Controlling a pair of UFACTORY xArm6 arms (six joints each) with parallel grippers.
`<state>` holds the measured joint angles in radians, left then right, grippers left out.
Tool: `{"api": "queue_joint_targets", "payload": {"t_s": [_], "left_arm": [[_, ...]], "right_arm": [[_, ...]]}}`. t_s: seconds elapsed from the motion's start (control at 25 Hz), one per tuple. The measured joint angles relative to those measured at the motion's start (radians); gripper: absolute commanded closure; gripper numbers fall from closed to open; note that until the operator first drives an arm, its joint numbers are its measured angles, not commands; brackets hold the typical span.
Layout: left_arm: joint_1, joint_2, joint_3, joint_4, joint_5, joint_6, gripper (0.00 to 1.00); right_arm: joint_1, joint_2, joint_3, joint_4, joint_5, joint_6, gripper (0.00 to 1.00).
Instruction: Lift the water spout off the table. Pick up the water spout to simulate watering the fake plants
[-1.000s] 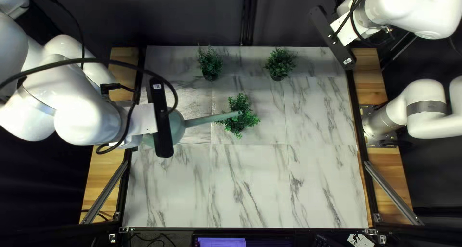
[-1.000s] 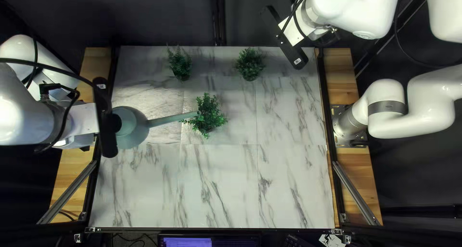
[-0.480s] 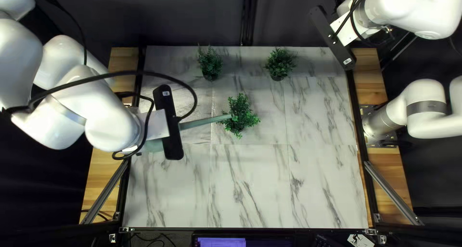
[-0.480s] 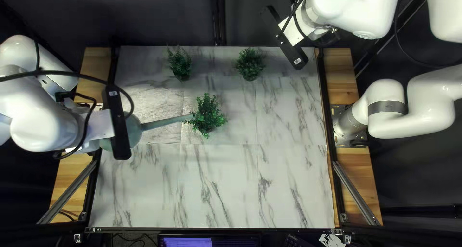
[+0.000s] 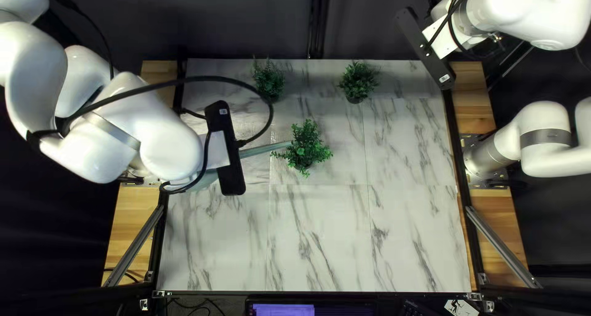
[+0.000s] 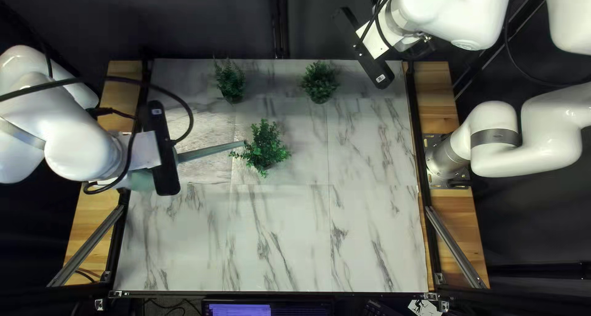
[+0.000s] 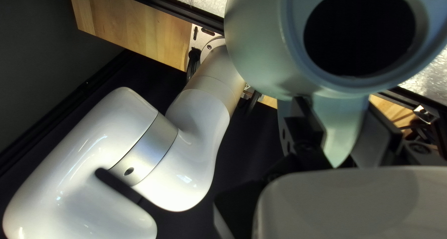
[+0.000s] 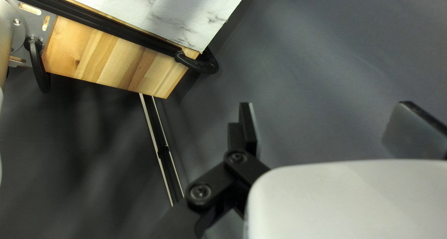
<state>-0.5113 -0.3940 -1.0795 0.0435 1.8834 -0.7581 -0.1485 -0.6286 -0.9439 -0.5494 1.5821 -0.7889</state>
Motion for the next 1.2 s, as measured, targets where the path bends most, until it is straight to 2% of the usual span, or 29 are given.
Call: {"api": "queue_joint_targets", "payload": {"t_s": [0.32,1.2], "left_arm": [[0.042,0.073,-0.054,-0.024,-0.011,0.088,1.0],[0.074,0.083,-0.035,-0.038,-0.008,0.121,1.0]], "right_arm": [[0.0,0.0,0.0,0.0,0.0,0.0,0.0],[0.0,0.0,0.0,0.0,0.0,0.0,0.0]]}}
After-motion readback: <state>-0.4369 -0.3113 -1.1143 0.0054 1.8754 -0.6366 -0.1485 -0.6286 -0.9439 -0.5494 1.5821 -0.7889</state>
